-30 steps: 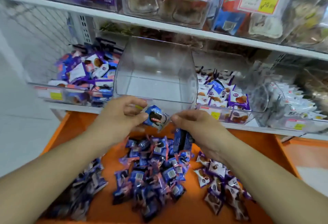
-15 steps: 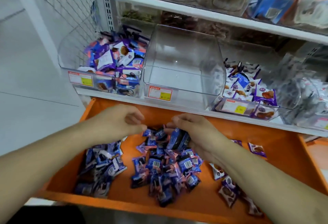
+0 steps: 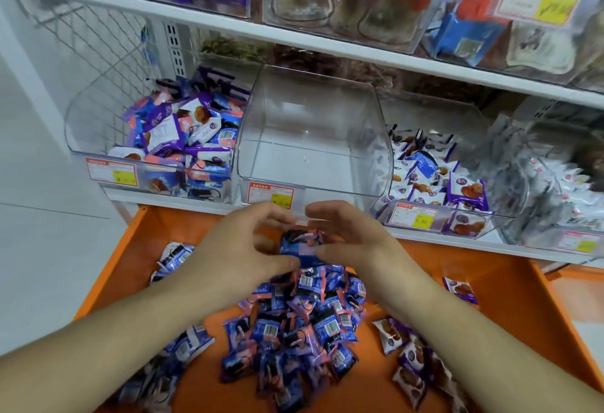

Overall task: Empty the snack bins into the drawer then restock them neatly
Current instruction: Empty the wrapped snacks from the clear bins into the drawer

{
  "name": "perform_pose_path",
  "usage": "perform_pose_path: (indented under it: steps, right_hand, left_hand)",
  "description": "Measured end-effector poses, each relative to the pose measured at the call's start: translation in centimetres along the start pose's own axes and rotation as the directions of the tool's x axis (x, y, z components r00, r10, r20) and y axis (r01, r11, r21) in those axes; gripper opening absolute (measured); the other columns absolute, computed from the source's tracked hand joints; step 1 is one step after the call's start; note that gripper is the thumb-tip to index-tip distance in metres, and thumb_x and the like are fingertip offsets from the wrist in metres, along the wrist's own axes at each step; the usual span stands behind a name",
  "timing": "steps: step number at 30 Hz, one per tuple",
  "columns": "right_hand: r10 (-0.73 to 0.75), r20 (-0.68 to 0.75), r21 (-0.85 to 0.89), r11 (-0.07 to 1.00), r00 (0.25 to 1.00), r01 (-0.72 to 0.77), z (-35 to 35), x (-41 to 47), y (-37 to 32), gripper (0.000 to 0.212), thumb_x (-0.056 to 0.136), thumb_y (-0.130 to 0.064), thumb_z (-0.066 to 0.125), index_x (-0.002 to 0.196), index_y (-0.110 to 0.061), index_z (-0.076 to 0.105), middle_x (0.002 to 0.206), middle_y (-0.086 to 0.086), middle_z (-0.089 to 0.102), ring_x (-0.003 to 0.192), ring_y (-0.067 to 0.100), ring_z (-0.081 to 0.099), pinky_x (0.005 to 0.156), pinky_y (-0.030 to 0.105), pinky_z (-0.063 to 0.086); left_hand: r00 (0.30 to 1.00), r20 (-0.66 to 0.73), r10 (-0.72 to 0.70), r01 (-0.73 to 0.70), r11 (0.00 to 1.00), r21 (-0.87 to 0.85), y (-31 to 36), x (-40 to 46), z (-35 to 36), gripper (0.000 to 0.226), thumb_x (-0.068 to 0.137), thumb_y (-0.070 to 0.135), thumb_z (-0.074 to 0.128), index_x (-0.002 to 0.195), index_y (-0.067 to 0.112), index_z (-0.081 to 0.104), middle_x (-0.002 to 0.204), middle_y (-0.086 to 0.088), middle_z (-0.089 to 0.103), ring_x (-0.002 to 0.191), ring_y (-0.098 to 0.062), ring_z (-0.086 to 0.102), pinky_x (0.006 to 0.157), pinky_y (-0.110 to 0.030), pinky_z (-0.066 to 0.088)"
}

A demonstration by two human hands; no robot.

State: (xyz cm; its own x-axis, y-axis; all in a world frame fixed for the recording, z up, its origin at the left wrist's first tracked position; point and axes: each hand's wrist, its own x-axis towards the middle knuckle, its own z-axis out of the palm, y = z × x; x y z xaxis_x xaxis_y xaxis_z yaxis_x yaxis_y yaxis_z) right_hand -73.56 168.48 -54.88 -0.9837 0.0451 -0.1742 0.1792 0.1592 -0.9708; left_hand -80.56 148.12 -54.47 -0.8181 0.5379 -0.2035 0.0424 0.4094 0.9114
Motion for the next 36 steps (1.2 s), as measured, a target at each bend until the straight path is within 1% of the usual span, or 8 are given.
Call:
perform_pose_path:
  steps: [8, 10, 13, 20, 24, 26, 32, 36]
  right_hand:
    - [-0.135, -0.053, -0.601, 0.796, 0.989, 0.076, -1.1, -0.1, 0.1, 0.038, 0.086, -0.024, 0.084, 0.118, -0.034, 0.067, 0.1, -0.019, 0.07, 0.088, 0.003, 0.067, 0.082, 0.028, 0.058]
    - [-0.107, -0.062, -0.688, 0.725, 0.992, 0.035, -1.8, 0.2, 0.7, 0.046, 0.089, -0.03, 0.081, 0.131, -0.036, 0.062, 0.115, -0.021, 0.069, 0.098, -0.002, 0.064, 0.094, 0.03, 0.056]
    - [0.054, -0.001, -0.822, 0.569, 0.999, -0.031, -3.2, 0.6, 1.3, 0.082, 0.09, -0.046, 0.078, 0.16, -0.036, 0.036, 0.159, -0.012, 0.046, 0.143, 0.009, 0.044, 0.118, 0.028, 0.036]
    - [-0.017, -0.024, -0.793, 0.61, 1.0, -0.009, -5.9, -0.5, -1.6, 0.061, 0.093, -0.044, 0.074, 0.148, -0.041, 0.049, 0.135, -0.021, 0.058, 0.111, -0.002, 0.06, 0.094, 0.026, 0.055]
    - [-0.158, -0.123, -0.746, 0.666, 0.98, 0.013, -9.1, -1.4, -3.1, 0.045, 0.094, -0.037, 0.072, 0.137, -0.037, 0.06, 0.116, -0.022, 0.064, 0.101, -0.003, 0.064, 0.084, 0.025, 0.058]
    - [-0.213, -0.234, -0.72, 0.694, 0.949, -0.022, -11.5, -1.3, -3.0, 0.039, 0.094, -0.029, 0.073, 0.132, -0.033, 0.064, 0.112, -0.019, 0.066, 0.101, -0.002, 0.064, 0.085, 0.025, 0.057]
    - [-0.148, -0.465, -0.705, 0.658, 0.873, -0.264, -19.1, 1.3, -0.8, 0.061, 0.094, -0.029, 0.077, 0.149, -0.025, 0.051, 0.144, -0.001, 0.059, 0.127, 0.018, 0.058, 0.098, 0.027, 0.047]
    - [-0.075, -0.462, -0.72, 0.614, 0.884, -0.324, -23.3, 4.6, 0.7, 0.074, 0.093, -0.039, 0.077, 0.157, -0.032, 0.039, 0.154, 0.005, 0.043, 0.138, 0.028, 0.047, 0.107, 0.036, 0.042]
  left_hand:
    - [0.985, 0.007, 0.172, -0.169, 0.96, 0.224, -0.4, 0.4, -0.3, 0.068, 0.08, 0.027, 0.089, 0.134, 0.048, 0.053, 0.13, 0.031, 0.057, 0.105, 0.009, 0.063, 0.084, -0.01, 0.054]
    - [0.984, 0.014, 0.177, -0.171, 0.922, 0.348, -0.6, 0.7, -0.8, 0.071, 0.085, 0.034, 0.084, 0.143, 0.048, 0.045, 0.134, 0.028, 0.051, 0.107, 0.011, 0.058, 0.077, -0.005, 0.049]
    - [0.985, -0.01, 0.173, -0.153, 0.896, 0.416, -0.5, 0.9, -1.4, 0.065, 0.09, 0.037, 0.078, 0.144, 0.047, 0.044, 0.127, 0.024, 0.054, 0.097, 0.014, 0.056, 0.067, -0.003, 0.042]
    - [0.967, 0.047, 0.249, -0.244, 0.866, 0.436, -1.1, 1.5, -1.2, 0.051, 0.091, 0.043, 0.072, 0.135, 0.055, 0.05, 0.137, 0.036, 0.048, 0.115, 0.01, 0.054, 0.1, -0.023, 0.049]
    - [0.944, 0.105, 0.312, -0.322, 0.809, 0.491, -1.0, 1.7, -0.4, 0.055, 0.092, 0.049, 0.068, 0.139, 0.062, 0.043, 0.144, 0.049, 0.03, 0.127, 0.033, 0.024, 0.104, -0.004, 0.024]
    - [0.922, 0.11, 0.371, -0.377, 0.798, 0.47, -0.1, 2.6, 0.4, 0.059, 0.092, 0.05, 0.069, 0.139, 0.066, 0.039, 0.148, 0.051, 0.026, 0.135, 0.029, 0.022, 0.109, -0.008, 0.025]
    - [0.887, 0.11, 0.448, -0.446, 0.771, 0.455, 5.7, 9.0, 5.8, 0.077, 0.094, 0.067, 0.052, 0.156, 0.061, 0.008, 0.159, 0.047, -0.005, 0.146, 0.015, 0.015, 0.121, -0.023, 0.022]
    - [0.897, 0.141, 0.418, -0.437, 0.794, 0.424, 7.2, 13.0, 9.1, 0.081, 0.095, 0.072, 0.045, 0.153, 0.065, -0.01, 0.155, 0.049, -0.017, 0.152, 0.005, 0.012, 0.122, -0.035, 0.024]
